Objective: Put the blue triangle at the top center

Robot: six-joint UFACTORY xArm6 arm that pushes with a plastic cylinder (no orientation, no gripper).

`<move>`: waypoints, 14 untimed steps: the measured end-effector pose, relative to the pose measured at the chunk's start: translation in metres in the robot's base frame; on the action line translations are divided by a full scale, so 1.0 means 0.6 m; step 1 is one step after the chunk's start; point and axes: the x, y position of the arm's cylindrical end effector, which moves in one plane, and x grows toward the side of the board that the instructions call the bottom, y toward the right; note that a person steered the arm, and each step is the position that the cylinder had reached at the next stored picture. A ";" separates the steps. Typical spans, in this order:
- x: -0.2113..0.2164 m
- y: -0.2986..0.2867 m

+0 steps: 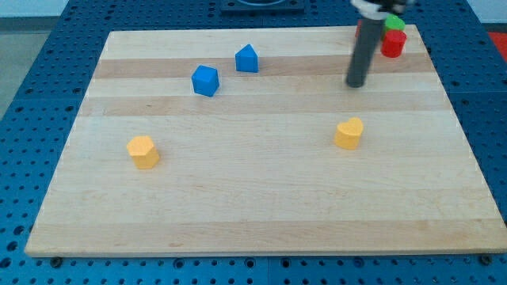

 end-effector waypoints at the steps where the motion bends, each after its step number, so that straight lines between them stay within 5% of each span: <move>1: 0.000 -0.118; 4: -0.084 -0.238; 7: -0.093 -0.366; 14: -0.134 -0.244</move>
